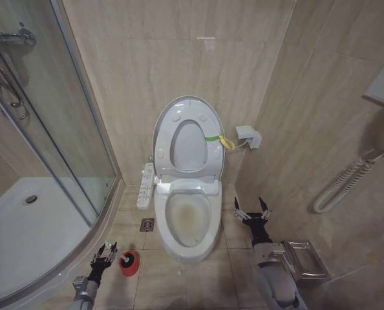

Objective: Open the toilet lid, clean the toilet bowl with a toilet brush, close the toilet lid, and flush.

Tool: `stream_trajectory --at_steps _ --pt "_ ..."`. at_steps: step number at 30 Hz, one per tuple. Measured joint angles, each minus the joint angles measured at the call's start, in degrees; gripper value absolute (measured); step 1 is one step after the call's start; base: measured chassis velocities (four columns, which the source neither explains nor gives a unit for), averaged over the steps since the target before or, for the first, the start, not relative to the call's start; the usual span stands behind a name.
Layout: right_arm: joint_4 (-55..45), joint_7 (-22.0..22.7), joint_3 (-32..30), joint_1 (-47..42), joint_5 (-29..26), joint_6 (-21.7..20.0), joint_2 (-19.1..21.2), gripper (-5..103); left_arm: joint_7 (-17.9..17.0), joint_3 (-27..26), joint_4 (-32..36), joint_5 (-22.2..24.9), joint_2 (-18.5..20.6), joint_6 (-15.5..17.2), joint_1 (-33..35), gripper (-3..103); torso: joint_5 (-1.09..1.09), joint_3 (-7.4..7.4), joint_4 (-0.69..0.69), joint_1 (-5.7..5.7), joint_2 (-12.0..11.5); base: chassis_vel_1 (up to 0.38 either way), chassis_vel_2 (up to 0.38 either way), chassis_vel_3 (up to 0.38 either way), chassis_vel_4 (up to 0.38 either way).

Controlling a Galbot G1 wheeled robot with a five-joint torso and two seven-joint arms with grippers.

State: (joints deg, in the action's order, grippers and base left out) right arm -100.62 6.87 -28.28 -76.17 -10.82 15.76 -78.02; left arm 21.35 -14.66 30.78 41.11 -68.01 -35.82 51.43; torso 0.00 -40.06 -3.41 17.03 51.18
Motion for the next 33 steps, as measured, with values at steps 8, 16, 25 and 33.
stream_trajectory --at_steps 8,16,25,33 --pt "0.0 0.0 0.0 0.0 0.0 0.0 0.0 100 -0.4 0.1 2.7 -0.7 0.2 -1.7 0.9 85 0.0 0.0 0.0 0.0 0.0 0.0 0.0 0.0 0.0" --pt "0.0 0.0 0.0 0.0 0.0 0.0 0.0 100 -0.5 0.6 7.9 -0.7 0.4 -2.1 3.1 100 0.0 0.0 0.0 0.0 0.0 0.0 0.0 0.0 0.0" --pt "0.0 0.0 0.0 0.0 0.0 0.0 0.0 100 -3.5 0.8 15.0 -2.5 2.4 -2.9 7.4 100 0.0 0.0 0.01 0.0 0.0 0.0 0.0 0.0 0.0" --pt "0.0 0.0 0.0 0.0 0.0 0.0 0.0 100 -8.0 0.3 21.8 -3.8 5.4 -3.3 11.0 100 0.01 0.0 0.0 0.0 0.0 0.0 0.0 0.0 0.0"
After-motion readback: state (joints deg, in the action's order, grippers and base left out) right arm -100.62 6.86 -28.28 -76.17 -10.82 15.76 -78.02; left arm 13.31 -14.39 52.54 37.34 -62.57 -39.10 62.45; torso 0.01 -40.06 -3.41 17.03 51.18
